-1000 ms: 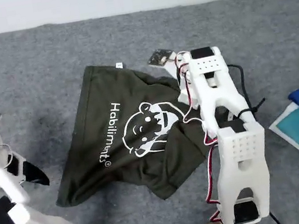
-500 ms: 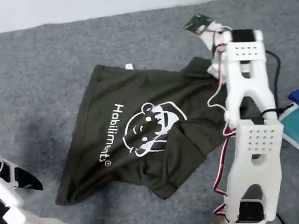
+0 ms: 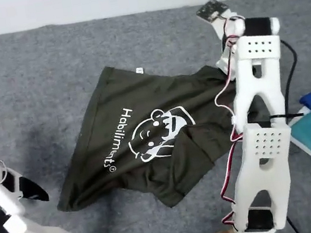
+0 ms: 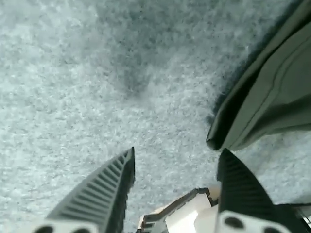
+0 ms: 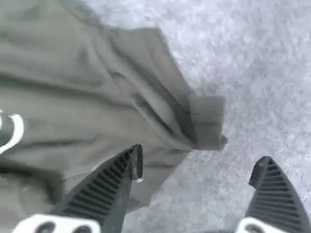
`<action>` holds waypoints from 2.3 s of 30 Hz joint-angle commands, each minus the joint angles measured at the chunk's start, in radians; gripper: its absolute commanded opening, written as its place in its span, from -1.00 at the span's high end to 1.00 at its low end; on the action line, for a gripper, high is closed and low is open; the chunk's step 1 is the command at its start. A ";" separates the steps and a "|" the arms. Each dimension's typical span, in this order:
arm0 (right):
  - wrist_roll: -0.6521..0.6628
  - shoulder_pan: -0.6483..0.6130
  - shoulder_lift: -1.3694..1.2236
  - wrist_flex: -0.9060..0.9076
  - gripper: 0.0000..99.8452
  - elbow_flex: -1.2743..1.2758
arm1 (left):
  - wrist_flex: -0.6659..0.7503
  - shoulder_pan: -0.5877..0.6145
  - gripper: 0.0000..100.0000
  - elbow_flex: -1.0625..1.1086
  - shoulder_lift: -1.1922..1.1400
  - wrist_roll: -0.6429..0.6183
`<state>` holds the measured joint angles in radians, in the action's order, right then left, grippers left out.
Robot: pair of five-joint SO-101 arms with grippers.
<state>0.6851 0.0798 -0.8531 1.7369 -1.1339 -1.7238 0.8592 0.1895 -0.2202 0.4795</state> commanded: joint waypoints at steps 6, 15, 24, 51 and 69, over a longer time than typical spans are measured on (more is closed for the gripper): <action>0.015 -0.077 0.196 0.065 0.40 0.250 | -0.034 0.006 0.48 0.016 0.055 -0.012; 0.014 -0.300 0.704 0.045 0.53 1.019 | -0.034 0.005 0.48 0.022 0.055 -0.012; -0.078 -0.519 0.908 -0.223 0.50 1.505 | -0.034 0.006 0.48 0.022 0.055 -0.012; -0.075 -0.469 0.754 -0.429 0.95 1.544 | -0.034 0.006 0.48 0.022 0.055 -0.012; -0.074 -0.427 1.001 -0.097 0.98 1.551 | -0.034 0.006 0.48 0.022 0.055 -0.012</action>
<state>0.6160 -0.3836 0.0522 1.5666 0.4204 -1.7238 0.8592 0.2156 -0.2202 0.4795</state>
